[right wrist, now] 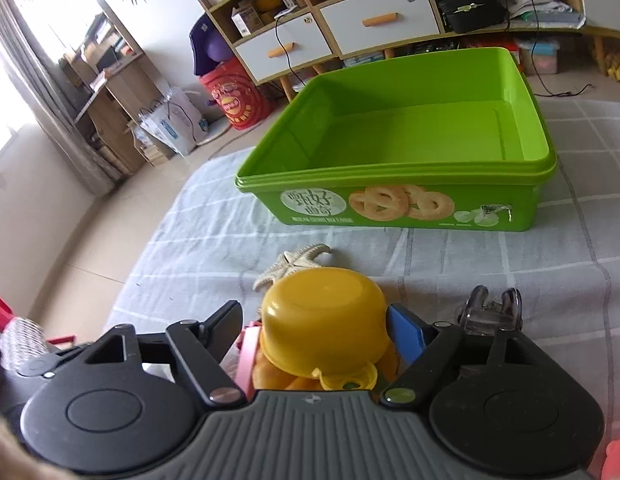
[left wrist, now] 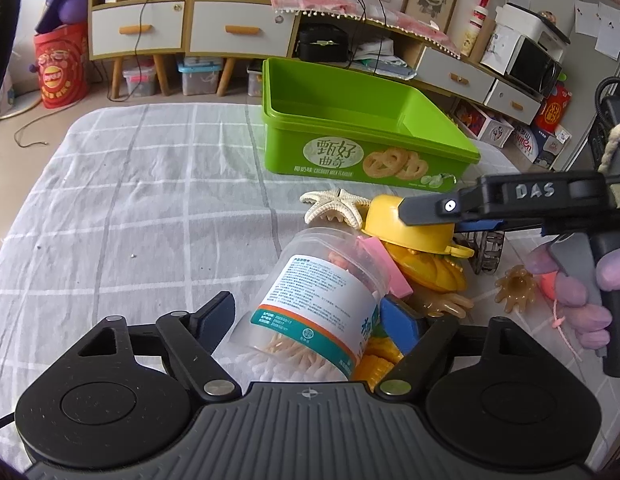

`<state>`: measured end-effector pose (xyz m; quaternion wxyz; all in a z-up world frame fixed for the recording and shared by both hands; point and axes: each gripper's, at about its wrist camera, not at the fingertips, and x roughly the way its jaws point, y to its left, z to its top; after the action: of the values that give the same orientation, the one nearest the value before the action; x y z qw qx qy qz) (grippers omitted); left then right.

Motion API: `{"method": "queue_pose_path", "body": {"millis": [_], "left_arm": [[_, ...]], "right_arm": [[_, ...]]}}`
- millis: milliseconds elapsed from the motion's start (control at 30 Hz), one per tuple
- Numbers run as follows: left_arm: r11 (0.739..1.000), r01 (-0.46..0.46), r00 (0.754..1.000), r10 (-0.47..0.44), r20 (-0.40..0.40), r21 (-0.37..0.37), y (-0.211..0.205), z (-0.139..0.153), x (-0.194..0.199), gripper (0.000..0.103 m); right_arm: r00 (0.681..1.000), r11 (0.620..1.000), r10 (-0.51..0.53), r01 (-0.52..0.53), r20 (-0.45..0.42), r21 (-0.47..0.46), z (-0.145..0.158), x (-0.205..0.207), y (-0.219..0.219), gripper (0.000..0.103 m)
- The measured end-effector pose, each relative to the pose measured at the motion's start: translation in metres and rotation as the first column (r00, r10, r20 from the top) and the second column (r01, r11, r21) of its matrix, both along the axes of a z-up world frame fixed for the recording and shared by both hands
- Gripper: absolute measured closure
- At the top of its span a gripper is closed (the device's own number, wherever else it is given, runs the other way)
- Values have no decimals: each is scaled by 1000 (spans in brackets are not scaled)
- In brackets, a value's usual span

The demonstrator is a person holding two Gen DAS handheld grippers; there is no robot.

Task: Organize rigid objects
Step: 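Close the right gripper on the yellow pot while the left tool moves toward the cotton-swab jar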

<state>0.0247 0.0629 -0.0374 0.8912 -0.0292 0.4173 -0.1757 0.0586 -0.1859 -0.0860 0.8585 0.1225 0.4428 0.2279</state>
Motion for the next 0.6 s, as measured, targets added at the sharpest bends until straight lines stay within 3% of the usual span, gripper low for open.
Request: {"method": "queue_pose_path", "body": {"millis": [267,600], "left_arm": [[1000,-15,1000,15,1,-6,-1,1,-2,24],[999,-36,999,36,6,-12,1,3,-4,26]], "right_arm": [[1000,996,2,0,28,-91,-5,-1,11,43],[999,994,11,-6,48,-107,-3,-5,15,43]]}}
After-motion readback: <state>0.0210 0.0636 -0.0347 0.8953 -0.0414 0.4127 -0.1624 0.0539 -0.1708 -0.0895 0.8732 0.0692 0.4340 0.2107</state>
